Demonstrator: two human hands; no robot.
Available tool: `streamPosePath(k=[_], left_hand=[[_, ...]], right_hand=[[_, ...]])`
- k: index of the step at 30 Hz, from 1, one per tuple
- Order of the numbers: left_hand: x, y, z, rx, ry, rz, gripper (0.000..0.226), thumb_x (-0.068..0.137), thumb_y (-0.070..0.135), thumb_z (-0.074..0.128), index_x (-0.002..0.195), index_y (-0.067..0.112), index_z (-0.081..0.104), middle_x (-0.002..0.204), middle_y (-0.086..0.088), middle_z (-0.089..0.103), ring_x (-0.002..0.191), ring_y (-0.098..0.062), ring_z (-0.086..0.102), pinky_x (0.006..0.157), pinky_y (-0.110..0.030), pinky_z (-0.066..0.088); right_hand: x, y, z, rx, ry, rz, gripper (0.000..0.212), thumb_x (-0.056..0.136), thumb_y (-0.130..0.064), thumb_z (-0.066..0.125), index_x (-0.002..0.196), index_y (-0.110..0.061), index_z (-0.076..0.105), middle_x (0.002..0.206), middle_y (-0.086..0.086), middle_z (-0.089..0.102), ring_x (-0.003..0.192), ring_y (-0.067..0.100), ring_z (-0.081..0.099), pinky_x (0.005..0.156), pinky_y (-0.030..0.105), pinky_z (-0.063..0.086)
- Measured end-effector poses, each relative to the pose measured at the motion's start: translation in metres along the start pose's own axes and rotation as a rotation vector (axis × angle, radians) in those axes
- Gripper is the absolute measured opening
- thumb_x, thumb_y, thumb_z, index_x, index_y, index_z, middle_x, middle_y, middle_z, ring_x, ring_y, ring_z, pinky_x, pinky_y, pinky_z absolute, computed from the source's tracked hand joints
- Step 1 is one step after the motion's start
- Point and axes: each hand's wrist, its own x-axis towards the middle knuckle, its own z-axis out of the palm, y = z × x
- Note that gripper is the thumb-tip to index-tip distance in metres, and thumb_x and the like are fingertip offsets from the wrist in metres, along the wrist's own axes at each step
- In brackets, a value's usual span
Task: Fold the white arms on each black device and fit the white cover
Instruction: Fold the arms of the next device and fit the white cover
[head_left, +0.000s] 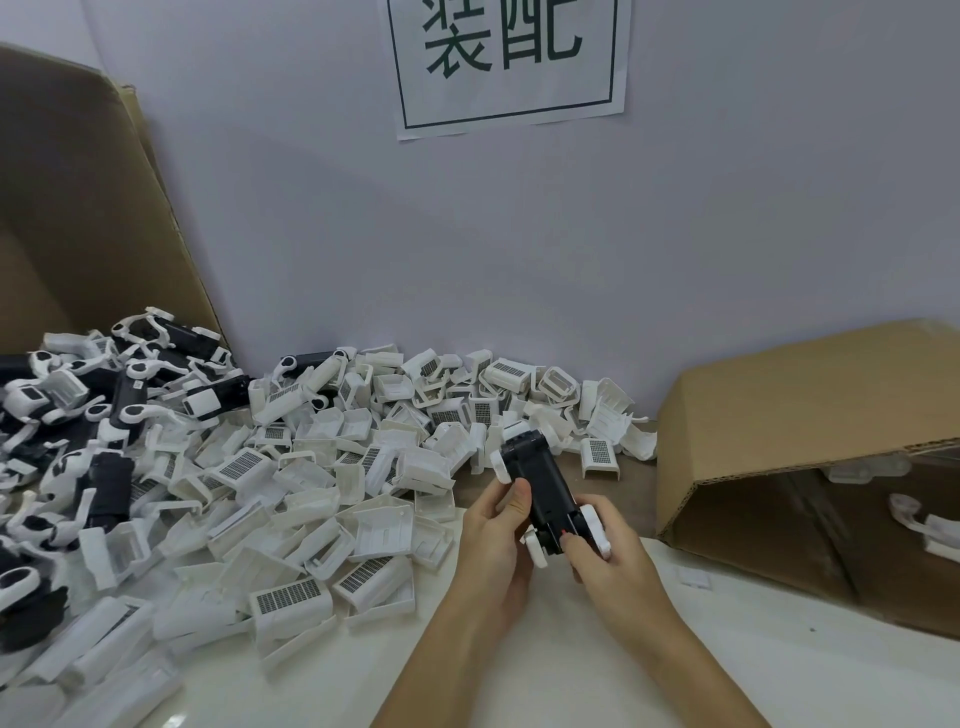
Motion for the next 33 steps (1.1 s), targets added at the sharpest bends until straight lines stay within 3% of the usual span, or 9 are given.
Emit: streamPosePath(k=[6, 10, 15, 19, 22, 25, 28, 30, 33], left_hand=[[-0.001, 0.003, -0.001, -0.004, 0.021, -0.009, 0.024, 0.085, 0.031, 0.066, 0.090, 0.011, 0.077, 0.086, -0.020, 0.068, 0.069, -0.032, 0.064, 0.052, -0.035, 0.051], [0.001, 0.003, -0.002, 0.015, 0.042, -0.004, 0.025, 0.083, 0.033, 0.067, 0.089, 0.013, 0.079, 0.088, -0.018, 0.071, 0.074, -0.030, 0.068, 0.058, -0.034, 0.055], [0.001, 0.005, -0.007, 0.154, 0.085, -0.023, 0.029, 0.080, 0.034, 0.072, 0.087, 0.008, 0.080, 0.094, -0.022, 0.075, 0.079, -0.032, 0.071, 0.062, -0.035, 0.057], [0.004, 0.007, -0.013, 0.321, 0.174, 0.005, 0.022, 0.083, 0.027, 0.077, 0.072, 0.009, 0.080, 0.082, -0.016, 0.077, 0.075, -0.027, 0.076, 0.064, -0.031, 0.059], [0.004, 0.011, -0.014, 0.377, 0.162, 0.002, 0.022, 0.086, 0.029, 0.074, 0.073, 0.012, 0.080, 0.082, -0.012, 0.077, 0.077, -0.024, 0.076, 0.065, -0.029, 0.058], [0.003, 0.016, -0.009, 0.368, 0.076, -0.044, 0.033, 0.095, 0.040, 0.061, 0.085, 0.015, 0.081, 0.092, -0.010, 0.078, 0.088, -0.020, 0.076, 0.083, -0.035, 0.052], [0.003, 0.019, -0.005, 0.335, 0.042, -0.107, 0.047, 0.096, 0.054, 0.047, 0.087, 0.022, 0.081, 0.097, -0.007, 0.078, 0.091, -0.018, 0.074, 0.087, -0.038, 0.046], [0.003, 0.020, -0.003, 0.276, 0.040, -0.125, 0.051, 0.085, 0.060, 0.056, 0.097, 0.015, 0.078, 0.100, -0.015, 0.076, 0.092, -0.024, 0.072, 0.086, -0.039, 0.049], [0.004, 0.019, -0.005, 0.169, 0.098, -0.089, 0.051, 0.085, 0.046, 0.064, 0.108, 0.000, 0.068, 0.099, -0.021, 0.074, 0.092, -0.031, 0.072, 0.091, -0.045, 0.054]], right_hand=[[-0.003, -0.005, -0.004, 0.090, -0.037, 0.008, 0.026, 0.092, 0.005, 0.059, 0.103, -0.017, 0.067, 0.079, -0.008, 0.070, 0.070, 0.009, 0.063, 0.061, 0.014, 0.047], [-0.003, -0.007, -0.005, 0.156, -0.010, 0.014, 0.028, 0.092, 0.005, 0.062, 0.109, -0.016, 0.067, 0.095, 0.005, 0.075, 0.078, 0.019, 0.072, 0.063, 0.013, 0.049], [-0.002, -0.003, -0.005, 0.121, 0.022, -0.002, 0.031, 0.091, 0.007, 0.062, 0.108, -0.018, 0.068, 0.092, -0.003, 0.075, 0.083, 0.008, 0.069, 0.067, 0.017, 0.052], [0.001, 0.005, -0.007, 0.054, 0.146, -0.060, 0.036, 0.089, 0.005, 0.064, 0.110, -0.023, 0.070, 0.096, -0.010, 0.075, 0.093, 0.008, 0.069, 0.077, 0.019, 0.054], [0.001, 0.005, -0.005, 0.016, 0.202, -0.134, 0.044, 0.086, 0.008, 0.064, 0.111, -0.028, 0.069, 0.096, -0.012, 0.075, 0.089, -0.001, 0.067, 0.071, 0.008, 0.049], [-0.001, 0.004, 0.000, -0.130, 0.265, -0.269, 0.062, 0.078, 0.011, 0.069, 0.114, -0.040, 0.064, 0.103, -0.009, 0.066, 0.095, 0.000, 0.063, 0.079, 0.010, 0.049], [-0.003, 0.006, 0.002, -0.456, 0.307, -0.525, 0.066, 0.073, 0.010, 0.076, 0.126, -0.027, 0.066, 0.107, -0.008, 0.055, 0.096, 0.006, 0.057, 0.084, 0.010, 0.045], [-0.003, 0.007, 0.003, -0.624, 0.270, -0.649, 0.061, 0.074, 0.007, 0.079, 0.127, -0.021, 0.068, 0.113, -0.005, 0.052, 0.099, 0.011, 0.055, 0.087, 0.016, 0.048], [-0.002, 0.009, 0.006, -0.717, 0.181, -0.770, 0.056, 0.072, 0.013, 0.078, 0.118, -0.017, 0.073, 0.114, 0.001, 0.057, 0.104, 0.011, 0.052, 0.090, 0.007, 0.040]])
